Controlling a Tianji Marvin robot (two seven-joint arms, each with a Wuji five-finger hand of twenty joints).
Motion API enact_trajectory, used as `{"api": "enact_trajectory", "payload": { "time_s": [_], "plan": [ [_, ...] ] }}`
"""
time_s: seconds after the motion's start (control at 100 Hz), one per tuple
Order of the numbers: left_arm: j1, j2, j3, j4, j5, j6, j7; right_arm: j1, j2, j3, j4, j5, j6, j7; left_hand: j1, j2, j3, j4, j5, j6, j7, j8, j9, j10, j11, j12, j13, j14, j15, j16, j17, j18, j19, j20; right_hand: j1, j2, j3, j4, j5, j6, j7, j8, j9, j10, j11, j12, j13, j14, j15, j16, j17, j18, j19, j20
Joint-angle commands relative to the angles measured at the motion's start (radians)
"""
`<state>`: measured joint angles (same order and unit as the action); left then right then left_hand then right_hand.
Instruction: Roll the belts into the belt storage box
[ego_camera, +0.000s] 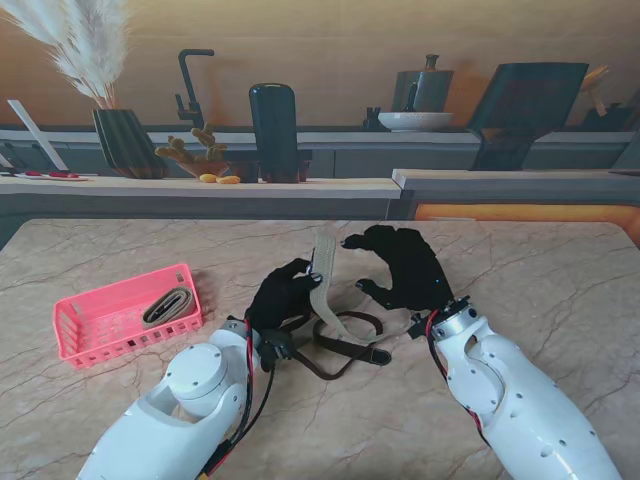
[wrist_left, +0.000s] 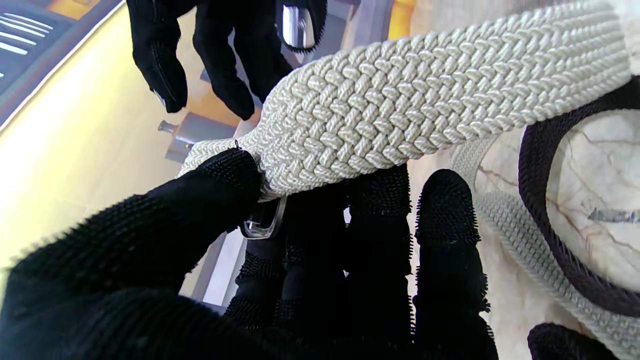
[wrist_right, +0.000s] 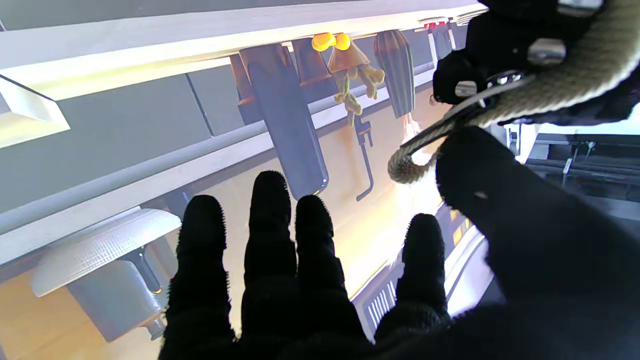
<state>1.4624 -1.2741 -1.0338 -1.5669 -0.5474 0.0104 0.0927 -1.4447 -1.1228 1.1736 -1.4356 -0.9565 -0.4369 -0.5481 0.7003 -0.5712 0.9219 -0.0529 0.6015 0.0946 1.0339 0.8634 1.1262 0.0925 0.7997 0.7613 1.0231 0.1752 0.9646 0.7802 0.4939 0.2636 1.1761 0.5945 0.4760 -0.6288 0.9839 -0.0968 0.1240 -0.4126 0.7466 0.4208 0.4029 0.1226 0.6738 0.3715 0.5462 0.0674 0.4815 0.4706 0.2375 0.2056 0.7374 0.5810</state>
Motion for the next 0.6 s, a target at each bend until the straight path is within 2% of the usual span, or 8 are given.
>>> {"api": "enact_trajectory", "payload": {
  "time_s": [0.0,0.2,0.34,0.49,0.59],
  "plan": [
    [0.008,-0.003,0.0,-0.01,-0.015,0.009,-0.02,0.019,0.003,-0.012,0.007,-0.017,-0.009,0.0,-0.002,0.028,0.045,0.032,0.033,-0.016,0.035,-0.014,0.041,0.007,0.042,-0.01,0.042,0.002,0.022,-0.018,0.0,0.015,0.047,0.01,0.031,-0.039,0.04,-0.03,-0.033,-0.025,-0.033,-0.018,-0.043,-0.022,0.023,-0.013,-0.045,-0.02,0.023,-0.015,-0.022,-0.034,0.037,-0.021],
    [0.012,0.0,-0.001,-0.013,-0.046,0.022,-0.046,0.088,0.013,-0.07,0.069,-0.07,-0.02,-0.049,-0.005,0.036,0.036,0.019,0.037,-0.014,0.036,-0.024,0.038,0.003,0.047,-0.023,0.037,0.003,0.024,-0.027,-0.007,0.012,0.049,0.005,0.025,-0.021,0.047,-0.036,-0.035,-0.026,-0.074,-0.023,-0.095,-0.011,0.047,-0.01,-0.08,-0.017,0.05,-0.018,-0.052,-0.045,0.076,-0.037],
    [0.021,0.0,-0.012,-0.03,-0.111,0.089,-0.072,0.13,0.011,-0.106,0.106,-0.075,-0.016,-0.071,0.0,0.034,0.039,0.025,0.034,-0.007,0.036,-0.024,0.032,0.011,0.052,-0.023,0.03,0.011,0.027,-0.028,-0.016,0.018,0.052,0.005,0.027,-0.009,0.048,-0.037,-0.031,-0.025,-0.067,-0.005,-0.125,-0.005,0.065,-0.007,-0.097,-0.018,0.069,-0.017,-0.068,-0.051,0.097,-0.046],
    [0.033,-0.002,-0.029,-0.05,-0.198,0.162,-0.093,0.163,0.009,-0.138,0.142,-0.073,-0.016,-0.082,0.008,0.042,0.028,0.024,0.024,0.0,0.035,-0.016,0.023,0.011,0.053,-0.025,0.023,0.013,0.028,-0.032,-0.022,0.02,0.055,0.003,0.034,0.001,0.044,-0.037,-0.023,-0.023,-0.01,0.022,-0.127,-0.008,0.082,-0.006,-0.095,-0.021,0.092,-0.017,-0.074,-0.054,0.121,-0.058],
    [0.043,-0.004,-0.043,-0.065,-0.263,0.207,-0.098,0.184,0.011,-0.161,0.169,-0.08,-0.02,-0.097,0.018,0.048,0.016,0.023,0.015,0.001,0.031,-0.011,0.013,0.015,0.048,-0.028,0.011,0.015,0.023,-0.037,-0.03,0.018,0.051,-0.001,0.033,0.004,0.045,-0.036,-0.022,-0.022,0.09,0.04,-0.101,-0.023,0.096,-0.003,-0.083,-0.021,0.111,-0.016,-0.07,-0.049,0.144,-0.068]
  ]
}}
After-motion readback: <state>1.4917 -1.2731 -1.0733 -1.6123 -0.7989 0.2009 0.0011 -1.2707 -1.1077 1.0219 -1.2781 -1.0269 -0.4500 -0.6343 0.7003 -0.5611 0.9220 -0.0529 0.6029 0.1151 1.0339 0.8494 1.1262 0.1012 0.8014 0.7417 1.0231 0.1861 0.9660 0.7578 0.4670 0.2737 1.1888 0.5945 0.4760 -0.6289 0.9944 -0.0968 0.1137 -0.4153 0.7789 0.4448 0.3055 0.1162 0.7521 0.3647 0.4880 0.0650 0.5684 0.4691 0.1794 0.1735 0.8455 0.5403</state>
